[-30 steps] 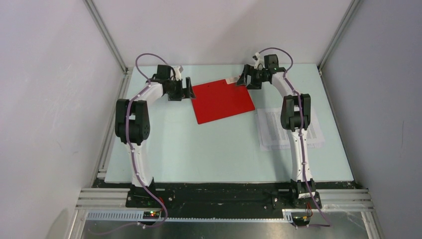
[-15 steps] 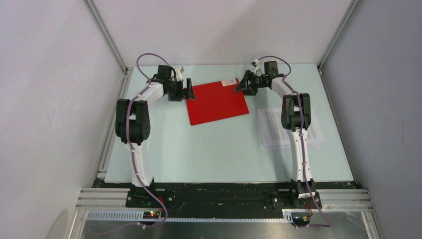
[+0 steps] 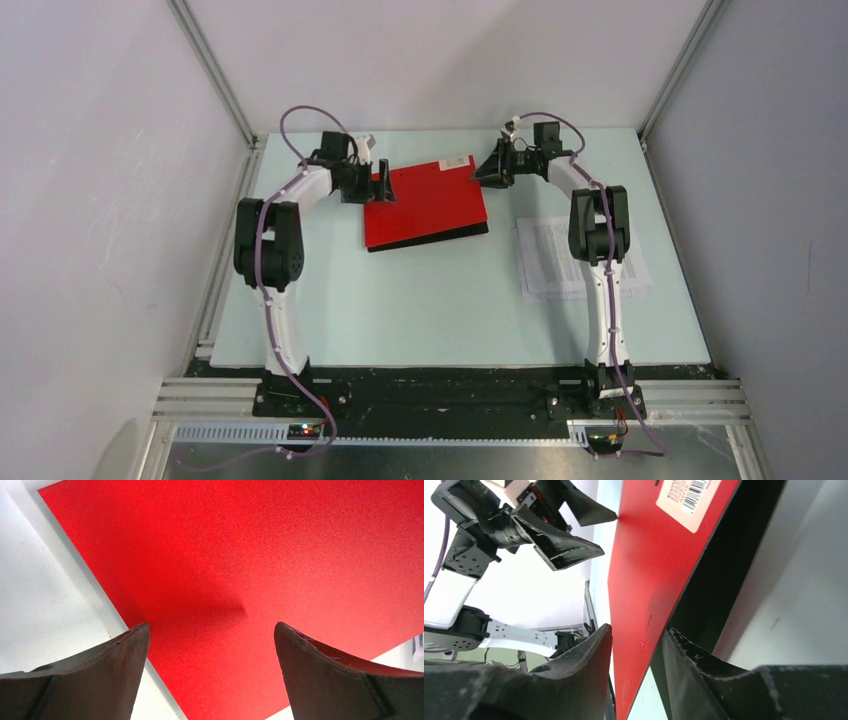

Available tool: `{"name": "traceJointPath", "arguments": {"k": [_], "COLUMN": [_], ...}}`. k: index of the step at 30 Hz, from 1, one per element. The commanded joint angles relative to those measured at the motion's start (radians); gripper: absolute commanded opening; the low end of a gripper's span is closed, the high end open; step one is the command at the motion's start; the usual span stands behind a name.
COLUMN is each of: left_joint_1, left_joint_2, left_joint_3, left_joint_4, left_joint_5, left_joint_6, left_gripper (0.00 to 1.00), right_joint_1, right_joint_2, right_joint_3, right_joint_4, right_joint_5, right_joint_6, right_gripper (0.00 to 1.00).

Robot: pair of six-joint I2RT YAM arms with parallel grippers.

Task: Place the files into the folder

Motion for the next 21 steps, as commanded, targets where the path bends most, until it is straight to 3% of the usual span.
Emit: {"name": "traceJointPath", "arguments": {"k": [1,9,17,21], "left_joint_1": [-0.016,-0.02,-0.073,-0.102], "left_joint_2": [-0.034,-0.105,-0.125,-0.11], "left_joint_3": [0.032,0.024,-0.006,0.007], "left_joint_4": [-0.009,-0.063,-0.093,-0.105], "left_joint_5": [-0.01,-0.021,-0.105,-0.131], "left_joint_6": [0.048,0.1,0.192,0.214], "left_gripper": [0.98,0.98,0.98,0.98], "right_joint_1": [0.0,0.007,0.029,0.044], "right_joint_2": [-0.071,0.003,0.054,0.091], "right_joint_3": [0.007,0.042,0.024,0.045], "right_joint_4": [0.053,0.027,0.096,0.082], "right_joint_5": [-0.072,-0.093,-0.105,-0.078], "right_joint_6": [0.067,0.124,0.211,0.211], "right_gripper": [0.48,0.45,0.33,0.22]}}
